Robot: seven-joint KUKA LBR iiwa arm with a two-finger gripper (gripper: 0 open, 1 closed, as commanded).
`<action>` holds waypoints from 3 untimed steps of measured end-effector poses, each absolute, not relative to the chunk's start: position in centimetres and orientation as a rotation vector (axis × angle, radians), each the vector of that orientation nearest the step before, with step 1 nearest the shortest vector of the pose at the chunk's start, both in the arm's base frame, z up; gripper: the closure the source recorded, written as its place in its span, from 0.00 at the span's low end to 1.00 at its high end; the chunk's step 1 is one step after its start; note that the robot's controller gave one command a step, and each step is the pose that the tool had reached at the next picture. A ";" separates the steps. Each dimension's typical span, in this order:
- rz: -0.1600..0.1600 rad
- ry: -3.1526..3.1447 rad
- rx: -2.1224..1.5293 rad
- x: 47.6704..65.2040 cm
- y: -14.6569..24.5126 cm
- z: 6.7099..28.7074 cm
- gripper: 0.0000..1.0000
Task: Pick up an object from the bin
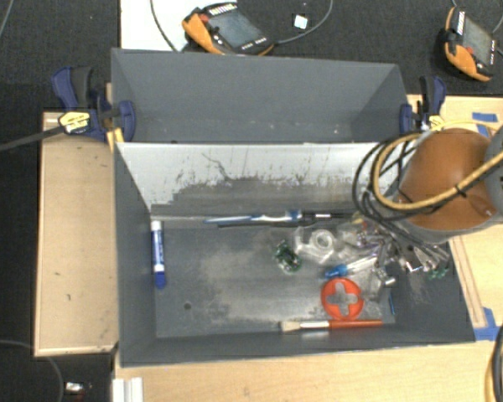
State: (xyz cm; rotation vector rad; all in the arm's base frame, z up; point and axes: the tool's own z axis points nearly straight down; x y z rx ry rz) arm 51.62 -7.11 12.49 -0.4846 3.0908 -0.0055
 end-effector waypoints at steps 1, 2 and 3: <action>-0.003 3.119 -0.331 52.3 -11.5 10.0 0.00; 0.007 3.104 -0.388 55.5 -12.0 7.0 0.00; -0.001 3.130 -0.017 53.0 -9.7 7.0 1.00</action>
Offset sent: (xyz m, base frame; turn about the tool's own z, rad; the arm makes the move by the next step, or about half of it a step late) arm 0.0392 -0.0529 -0.0549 0.0658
